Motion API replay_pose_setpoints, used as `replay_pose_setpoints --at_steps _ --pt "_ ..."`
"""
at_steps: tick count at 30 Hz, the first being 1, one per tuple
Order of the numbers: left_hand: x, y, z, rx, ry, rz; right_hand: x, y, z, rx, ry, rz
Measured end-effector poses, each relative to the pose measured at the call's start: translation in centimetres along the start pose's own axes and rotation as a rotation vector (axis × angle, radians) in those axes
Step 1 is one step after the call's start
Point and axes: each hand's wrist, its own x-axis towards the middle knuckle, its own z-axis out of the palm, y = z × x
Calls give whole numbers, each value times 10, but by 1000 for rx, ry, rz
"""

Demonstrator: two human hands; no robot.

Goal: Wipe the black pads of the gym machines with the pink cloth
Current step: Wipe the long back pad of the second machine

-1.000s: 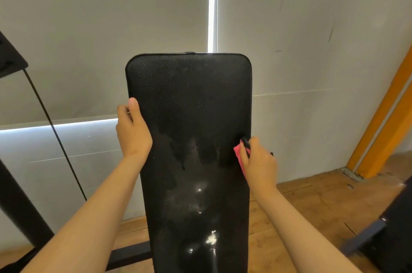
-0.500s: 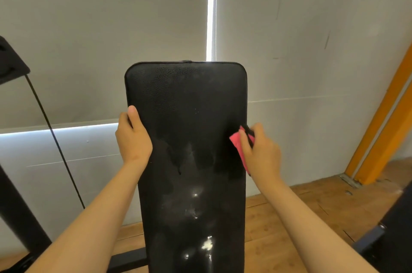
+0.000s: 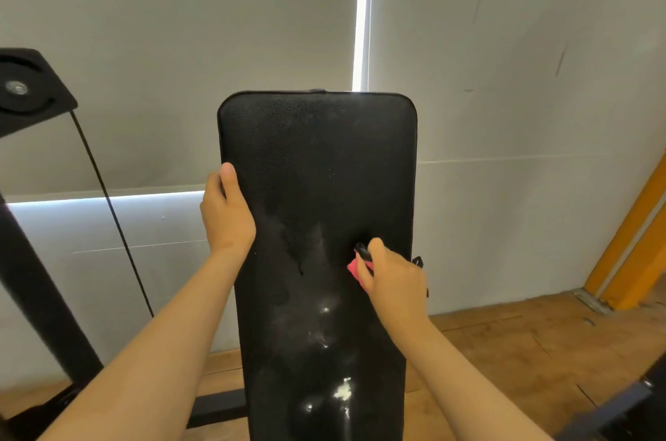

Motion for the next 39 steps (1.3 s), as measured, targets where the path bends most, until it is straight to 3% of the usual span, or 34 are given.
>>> replay_pose_setpoints --at_steps 5,9,17,24,26,29,32,37,39 --pt "0 0 1 15 21 -5 44 -12 -35 163 337 -25" --pt "-1 0 2 37 38 -8 62 -37 -32 106 216 -91" --pt "0 -3 1 59 40 17 -10 -33 35 -65 85 -131" --pt "-2 -2 1 70 62 38 30 -43 -8 170 390 -166" --pt "-1 -4 1 67 58 38 49 -54 -25 162 334 -147" --pt "-1 -4 0 64 40 39 53 -63 -32 56 45 -102" --pt "-1 -3 -1 62 19 30 41 -65 -20 0 -45 -66" --pt "0 -2 -3 62 -1 34 8 -62 16 -88 109 -122" --pt "0 -1 -4 63 -15 25 -9 -58 27 -111 94 -155"
